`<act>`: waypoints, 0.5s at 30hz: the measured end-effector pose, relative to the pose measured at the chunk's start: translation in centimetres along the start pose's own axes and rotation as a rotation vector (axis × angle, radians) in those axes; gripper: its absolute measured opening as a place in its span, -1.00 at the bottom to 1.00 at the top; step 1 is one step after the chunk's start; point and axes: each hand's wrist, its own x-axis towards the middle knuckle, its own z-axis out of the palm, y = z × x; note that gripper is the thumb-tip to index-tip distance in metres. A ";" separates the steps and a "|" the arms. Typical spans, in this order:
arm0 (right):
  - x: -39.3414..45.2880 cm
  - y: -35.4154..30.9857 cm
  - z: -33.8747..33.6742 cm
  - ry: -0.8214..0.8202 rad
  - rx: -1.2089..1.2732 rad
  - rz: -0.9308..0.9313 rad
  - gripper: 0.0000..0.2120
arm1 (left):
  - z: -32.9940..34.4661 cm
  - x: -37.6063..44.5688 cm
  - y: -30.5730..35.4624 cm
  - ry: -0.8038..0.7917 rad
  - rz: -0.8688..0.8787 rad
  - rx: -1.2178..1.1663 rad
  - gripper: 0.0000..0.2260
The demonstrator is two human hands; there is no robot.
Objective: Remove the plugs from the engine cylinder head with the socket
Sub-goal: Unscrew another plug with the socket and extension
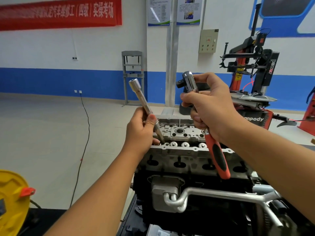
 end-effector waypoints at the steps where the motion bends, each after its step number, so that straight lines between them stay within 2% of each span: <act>1: -0.1 0.1 -0.1 0.002 -0.004 -0.001 -0.59 | -0.1 0.1 0.0 0.002 -0.019 -0.010 -0.94; 7: -0.3 0.7 -0.2 0.018 -0.007 -0.014 -0.56 | -0.1 -0.1 0.2 -0.133 0.018 0.036 -0.83; 9: -0.2 0.7 -0.2 0.014 -0.014 -0.016 -0.57 | -0.2 -0.1 0.1 -0.158 0.045 0.055 -0.89; 11: -0.2 0.7 -0.1 0.010 -0.024 -0.020 -0.58 | -0.1 -0.1 0.0 -0.163 0.062 0.071 -0.97; 15: -0.2 0.8 0.4 -0.004 -0.023 -0.023 -0.59 | 0.1 -0.1 0.0 -0.135 0.084 0.108 -0.88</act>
